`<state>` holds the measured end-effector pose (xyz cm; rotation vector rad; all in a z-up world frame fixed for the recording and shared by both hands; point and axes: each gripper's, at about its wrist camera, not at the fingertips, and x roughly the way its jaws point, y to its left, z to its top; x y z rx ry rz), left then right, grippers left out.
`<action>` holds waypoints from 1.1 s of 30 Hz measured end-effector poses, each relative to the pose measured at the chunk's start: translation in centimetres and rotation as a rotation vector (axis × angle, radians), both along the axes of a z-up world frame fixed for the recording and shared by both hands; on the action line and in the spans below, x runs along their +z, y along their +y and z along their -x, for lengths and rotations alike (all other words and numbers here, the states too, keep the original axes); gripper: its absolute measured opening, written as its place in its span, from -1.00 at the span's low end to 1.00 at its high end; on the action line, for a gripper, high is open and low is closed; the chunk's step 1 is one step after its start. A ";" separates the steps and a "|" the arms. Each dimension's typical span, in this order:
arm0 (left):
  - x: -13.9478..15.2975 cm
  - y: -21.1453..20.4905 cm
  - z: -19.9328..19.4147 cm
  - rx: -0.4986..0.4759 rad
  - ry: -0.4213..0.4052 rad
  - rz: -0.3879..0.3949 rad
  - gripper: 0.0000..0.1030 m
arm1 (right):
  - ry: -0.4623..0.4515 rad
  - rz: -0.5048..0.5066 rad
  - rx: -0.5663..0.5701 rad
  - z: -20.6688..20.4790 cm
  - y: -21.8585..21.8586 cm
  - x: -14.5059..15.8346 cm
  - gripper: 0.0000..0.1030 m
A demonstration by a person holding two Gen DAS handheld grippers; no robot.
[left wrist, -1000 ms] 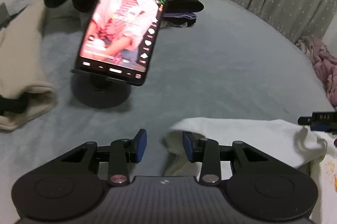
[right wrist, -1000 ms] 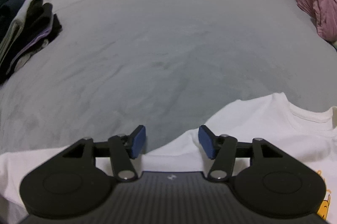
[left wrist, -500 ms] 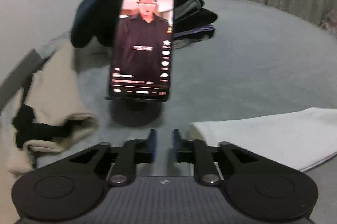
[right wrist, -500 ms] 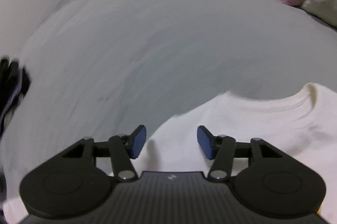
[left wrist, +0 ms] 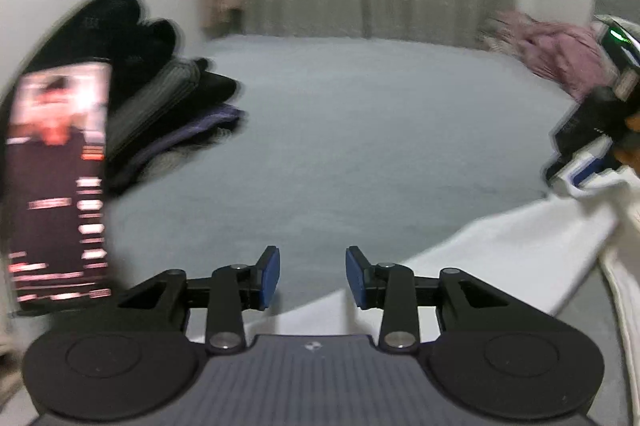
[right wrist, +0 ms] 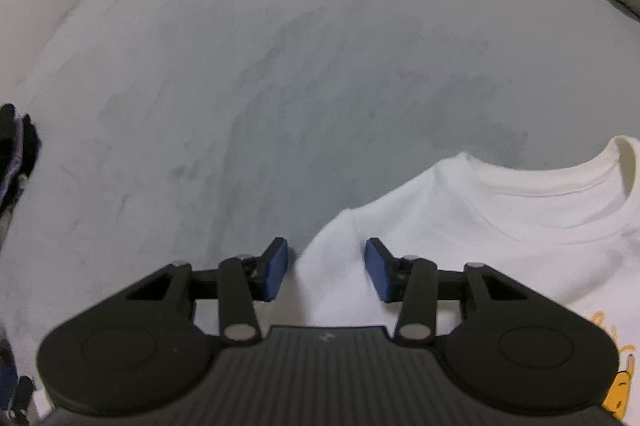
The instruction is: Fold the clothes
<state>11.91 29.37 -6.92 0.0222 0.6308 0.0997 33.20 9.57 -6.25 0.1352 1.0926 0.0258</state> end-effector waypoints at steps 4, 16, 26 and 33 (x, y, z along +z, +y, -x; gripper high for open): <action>-1.7 -1.9 -1.2 -0.054 0.037 -0.052 -0.41 | -0.051 0.121 0.040 0.4 1.3 0.0 -0.70; -1.7 -2.2 -2.5 0.146 0.026 -0.145 -0.91 | -0.319 -0.085 -0.063 0.9 -2.8 0.0 -0.75; 0.4 3.5 0.8 0.218 0.198 0.087 -0.02 | -0.209 -0.090 -0.017 0.4 -2.8 1.0 -0.24; 0.3 6.6 3.4 0.213 0.181 0.279 -0.02 | -0.097 -0.143 0.018 1.1 -1.2 1.1 -0.25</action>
